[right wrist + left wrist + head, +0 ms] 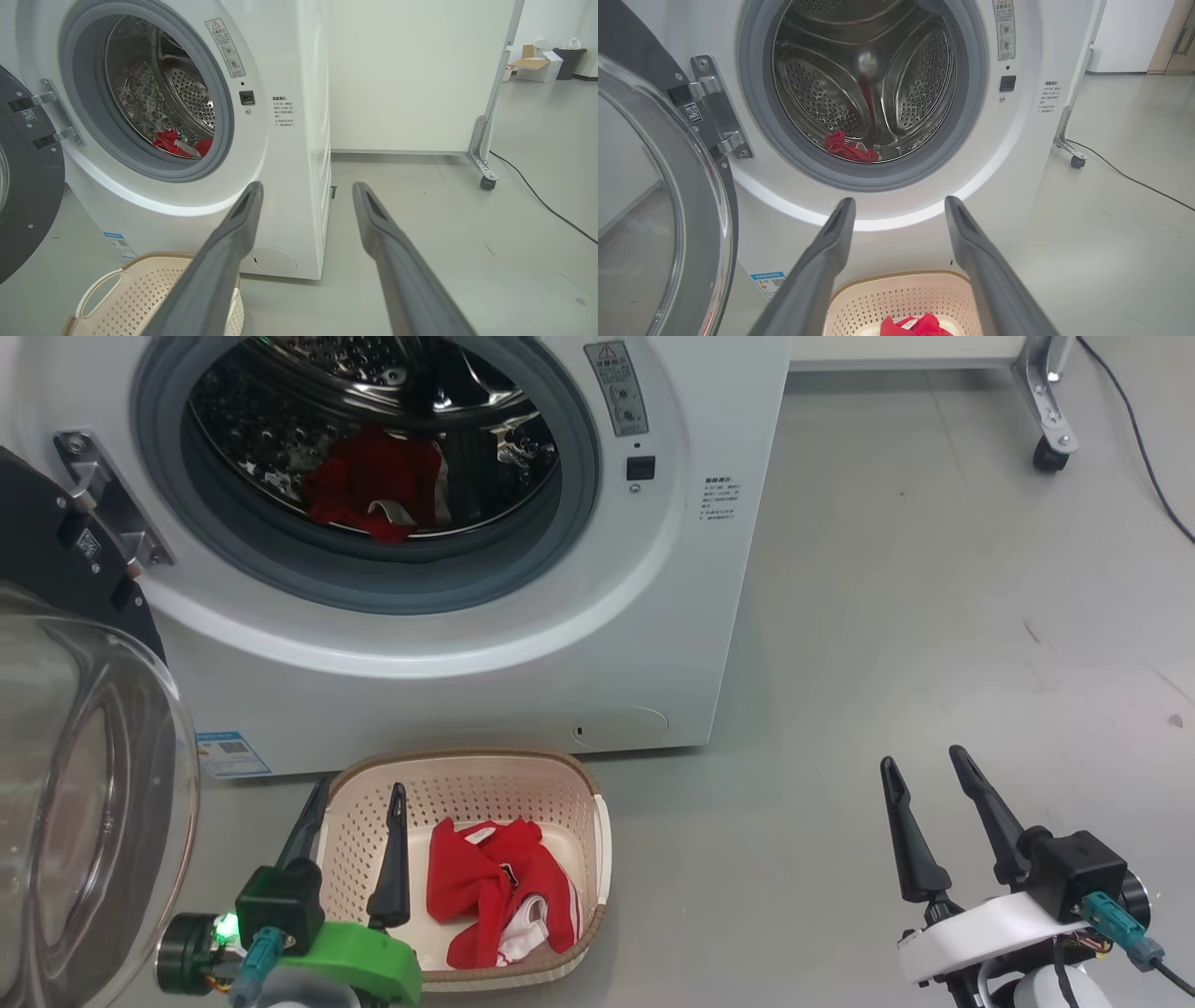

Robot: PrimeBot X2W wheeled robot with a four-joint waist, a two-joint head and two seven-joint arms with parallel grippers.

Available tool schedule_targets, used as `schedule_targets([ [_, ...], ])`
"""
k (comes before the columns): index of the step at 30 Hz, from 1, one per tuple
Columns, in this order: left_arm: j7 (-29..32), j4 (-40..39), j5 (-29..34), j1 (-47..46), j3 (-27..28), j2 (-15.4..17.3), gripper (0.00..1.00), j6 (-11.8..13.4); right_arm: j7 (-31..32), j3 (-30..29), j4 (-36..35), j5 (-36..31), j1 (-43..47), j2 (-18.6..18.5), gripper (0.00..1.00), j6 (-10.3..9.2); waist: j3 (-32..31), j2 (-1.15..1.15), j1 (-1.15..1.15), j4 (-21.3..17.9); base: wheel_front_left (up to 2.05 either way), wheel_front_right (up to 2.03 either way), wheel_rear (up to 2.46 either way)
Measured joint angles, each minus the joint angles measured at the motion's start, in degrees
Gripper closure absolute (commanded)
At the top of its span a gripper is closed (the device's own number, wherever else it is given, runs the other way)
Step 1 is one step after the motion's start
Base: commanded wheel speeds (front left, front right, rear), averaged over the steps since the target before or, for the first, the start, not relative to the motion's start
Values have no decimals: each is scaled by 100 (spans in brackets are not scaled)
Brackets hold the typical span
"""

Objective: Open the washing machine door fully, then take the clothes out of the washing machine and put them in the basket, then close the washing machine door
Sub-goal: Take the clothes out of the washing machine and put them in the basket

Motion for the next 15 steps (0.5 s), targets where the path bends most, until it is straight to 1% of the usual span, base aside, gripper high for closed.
schedule_targets([
  [1, 0, -16, 1, 57, 0, 0, 0, 38, 0, 12, 0, -15, 34, 3, 0, 0, -52, 0, 0, 9, 0, 0, 0],
  [7, 0, -141, 1, 404, -9, 19, 0, 63, 0, 58, -29, -19, 213, 47, 0, -1, -343, 0, 0, 25, 0, 0, 0],
  [15, 1, -289, 16, 545, -24, 25, 0, 93, 0, 78, -68, -19, 295, 62, 0, -2, -454, 0, 0, -6, 0, 0, 0],
])
